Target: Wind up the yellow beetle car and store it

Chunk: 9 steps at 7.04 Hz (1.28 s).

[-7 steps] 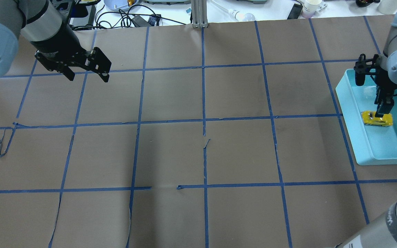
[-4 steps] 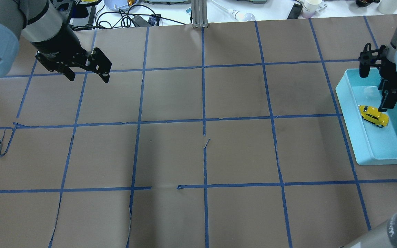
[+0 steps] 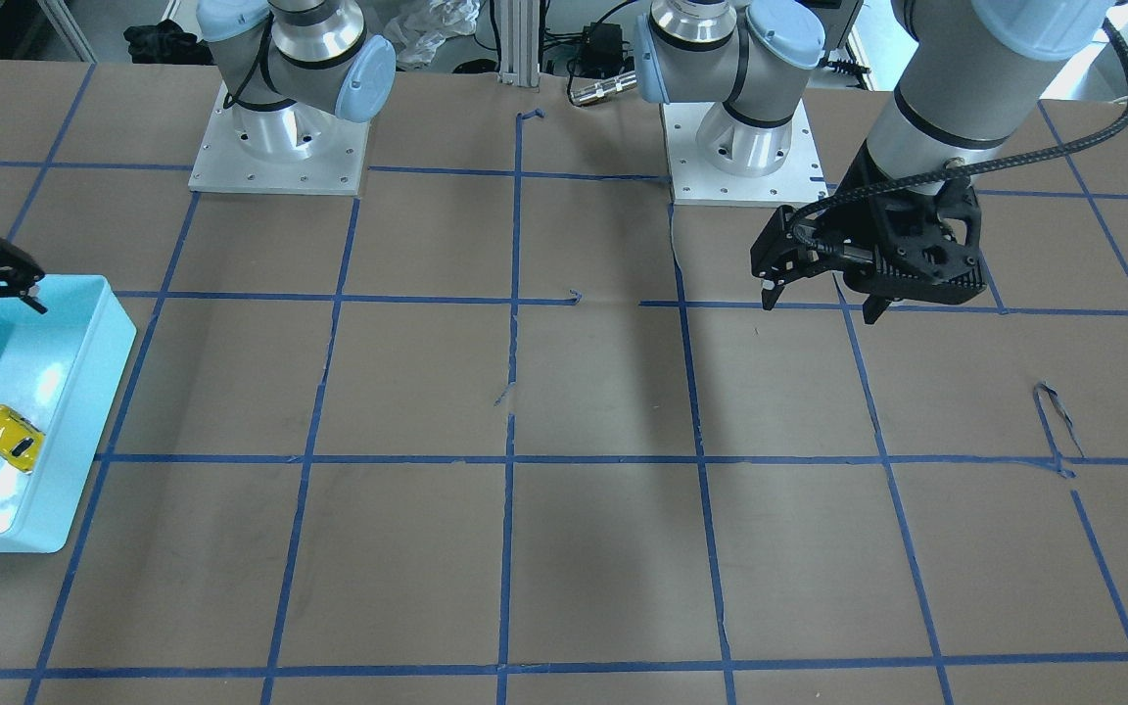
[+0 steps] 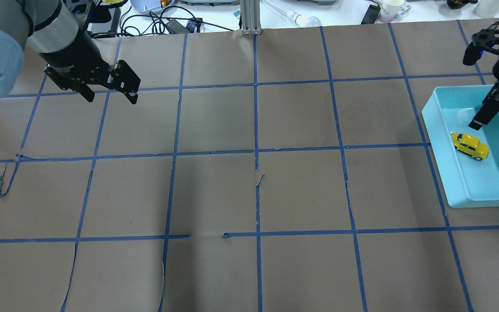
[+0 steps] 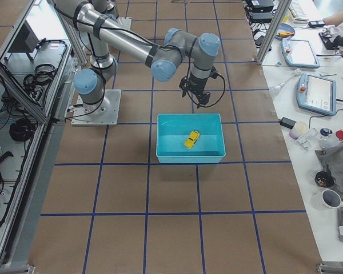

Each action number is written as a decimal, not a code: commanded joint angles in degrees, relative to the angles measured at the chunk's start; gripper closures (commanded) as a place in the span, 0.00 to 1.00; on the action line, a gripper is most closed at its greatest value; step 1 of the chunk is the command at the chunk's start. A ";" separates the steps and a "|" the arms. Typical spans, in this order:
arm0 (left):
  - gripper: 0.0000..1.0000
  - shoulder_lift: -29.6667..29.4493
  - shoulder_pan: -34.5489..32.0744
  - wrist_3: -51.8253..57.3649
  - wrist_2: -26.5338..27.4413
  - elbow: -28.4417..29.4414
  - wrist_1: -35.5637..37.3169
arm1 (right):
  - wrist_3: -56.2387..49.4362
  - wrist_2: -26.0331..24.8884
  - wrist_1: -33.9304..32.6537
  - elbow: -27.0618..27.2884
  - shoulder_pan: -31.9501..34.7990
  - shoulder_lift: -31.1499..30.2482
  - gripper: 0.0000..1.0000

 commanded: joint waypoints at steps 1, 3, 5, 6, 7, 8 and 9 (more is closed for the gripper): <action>0.00 0.00 0.00 -0.02 0.01 0.00 0.00 | 27.62 4.42 6.29 -0.46 2.84 -5.11 0.00; 0.00 0.00 0.00 -0.02 0.01 0.00 0.09 | 42.55 4.15 8.47 -3.27 8.90 -7.41 0.00; 0.00 0.00 0.00 0.07 0.01 0.00 0.00 | 57.59 4.24 10.34 -5.03 14.60 -9.35 0.00; 0.00 0.00 0.00 0.07 0.01 0.00 0.09 | 63.07 4.15 10.08 -4.95 18.73 -9.96 0.00; 0.00 0.00 0.17 0.07 0.01 0.00 0.09 | 65.21 4.15 9.99 -4.95 20.95 -10.05 0.00; 0.00 0.00 0.09 0.07 0.01 0.00 0.00 | 65.15 4.15 9.64 -4.86 21.84 -11.10 0.00; 0.00 0.00 0.44 0.15 -0.08 0.00 0.09 | 65.32 2.85 9.55 -4.77 23.59 -11.54 0.00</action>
